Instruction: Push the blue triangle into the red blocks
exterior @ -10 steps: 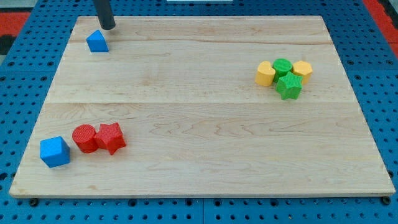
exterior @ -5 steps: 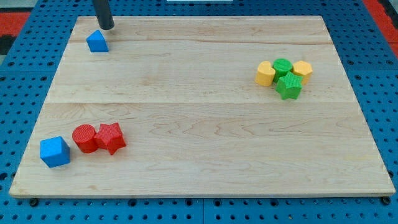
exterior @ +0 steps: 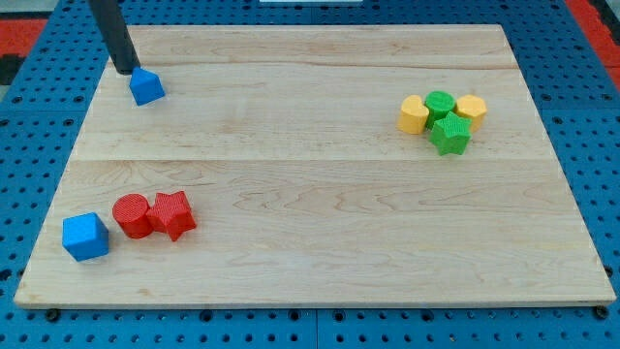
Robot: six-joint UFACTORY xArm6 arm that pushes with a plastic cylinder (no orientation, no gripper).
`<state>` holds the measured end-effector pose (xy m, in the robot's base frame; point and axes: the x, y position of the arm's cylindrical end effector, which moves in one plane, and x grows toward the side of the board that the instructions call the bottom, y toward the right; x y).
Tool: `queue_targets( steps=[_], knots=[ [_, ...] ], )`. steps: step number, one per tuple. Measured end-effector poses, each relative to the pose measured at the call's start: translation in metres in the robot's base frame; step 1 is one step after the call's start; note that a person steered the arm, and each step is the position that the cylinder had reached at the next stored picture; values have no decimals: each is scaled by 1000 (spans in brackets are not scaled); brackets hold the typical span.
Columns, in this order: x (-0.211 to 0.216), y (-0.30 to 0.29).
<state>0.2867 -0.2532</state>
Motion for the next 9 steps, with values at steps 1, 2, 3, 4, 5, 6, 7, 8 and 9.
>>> queue_targets(
  steps=[1,2,3,4,5,6,7,8,9],
  knots=[
    [0,-10],
    [0,-18],
    [-5,-18],
    [-5,21],
    [34,13],
    [53,44],
    [91,57],
    [138,57],
    [184,57]
  ],
)
